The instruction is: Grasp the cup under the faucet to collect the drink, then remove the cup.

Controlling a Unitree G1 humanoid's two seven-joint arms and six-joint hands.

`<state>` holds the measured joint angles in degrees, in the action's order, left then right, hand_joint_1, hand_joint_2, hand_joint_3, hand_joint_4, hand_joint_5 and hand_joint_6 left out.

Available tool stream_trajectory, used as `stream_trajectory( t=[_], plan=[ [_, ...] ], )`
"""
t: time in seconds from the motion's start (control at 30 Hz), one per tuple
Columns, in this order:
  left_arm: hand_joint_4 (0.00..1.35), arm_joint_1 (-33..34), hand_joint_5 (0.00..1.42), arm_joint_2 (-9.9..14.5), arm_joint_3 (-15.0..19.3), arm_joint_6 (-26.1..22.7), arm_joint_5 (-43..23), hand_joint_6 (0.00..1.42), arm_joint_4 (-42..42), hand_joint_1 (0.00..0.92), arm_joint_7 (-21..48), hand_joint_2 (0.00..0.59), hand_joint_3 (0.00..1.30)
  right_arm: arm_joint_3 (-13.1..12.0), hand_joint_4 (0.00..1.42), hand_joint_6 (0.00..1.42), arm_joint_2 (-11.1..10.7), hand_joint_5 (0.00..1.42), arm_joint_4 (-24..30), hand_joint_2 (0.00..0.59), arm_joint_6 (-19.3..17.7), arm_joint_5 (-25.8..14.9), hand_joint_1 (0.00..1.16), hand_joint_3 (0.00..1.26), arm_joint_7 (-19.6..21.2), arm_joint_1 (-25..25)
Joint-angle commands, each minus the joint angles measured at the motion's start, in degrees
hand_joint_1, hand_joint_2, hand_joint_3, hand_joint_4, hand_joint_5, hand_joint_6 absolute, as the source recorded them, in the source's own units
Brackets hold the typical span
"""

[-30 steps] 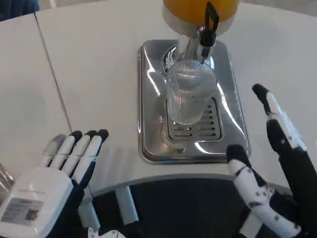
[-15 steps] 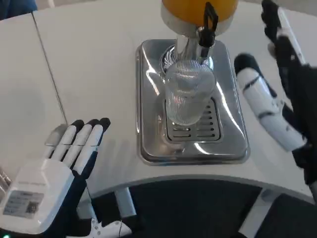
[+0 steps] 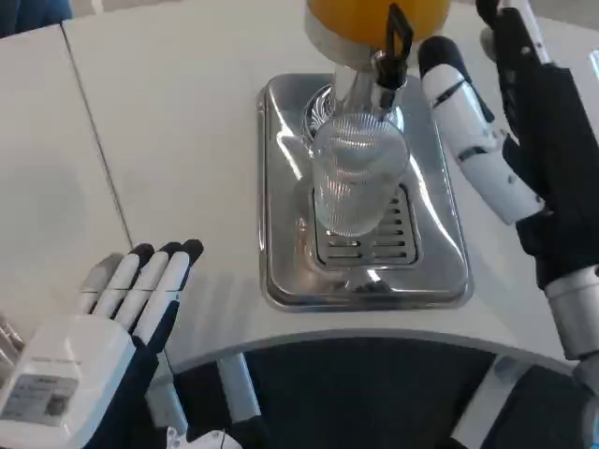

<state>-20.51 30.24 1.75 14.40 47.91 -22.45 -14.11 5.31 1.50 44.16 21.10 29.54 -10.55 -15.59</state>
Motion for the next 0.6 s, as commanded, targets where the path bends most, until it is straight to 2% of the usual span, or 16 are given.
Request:
stream_trajectory(
  t=[0.03,0.4,0.6],
  plan=[
    [0.0,-1.1,0.0,-0.5,0.6,0.5,-0.2,0.02,-0.6,0.057,0.7,0.051,0.0,-0.2,0.0,0.0,-0.5,0.0,-2.5,0.467,0.5,-0.9,0.19,0.0,1.3,-2.1],
    [0.0,-1.1,0.0,-0.6,0.8,0.6,-0.5,0.03,0.1,0.055,1.0,0.053,0.0,0.8,0.0,0.0,-0.5,0.0,-8.8,0.466,1.9,-3.0,0.18,0.0,1.6,-10.6],
    [0.0,-1.2,0.0,-0.9,1.0,0.4,-0.7,0.03,0.3,0.048,1.0,0.054,0.0,1.8,0.0,0.0,-0.9,0.0,-9.7,0.473,3.0,-4.1,0.19,0.0,1.0,-11.5]
  ],
)
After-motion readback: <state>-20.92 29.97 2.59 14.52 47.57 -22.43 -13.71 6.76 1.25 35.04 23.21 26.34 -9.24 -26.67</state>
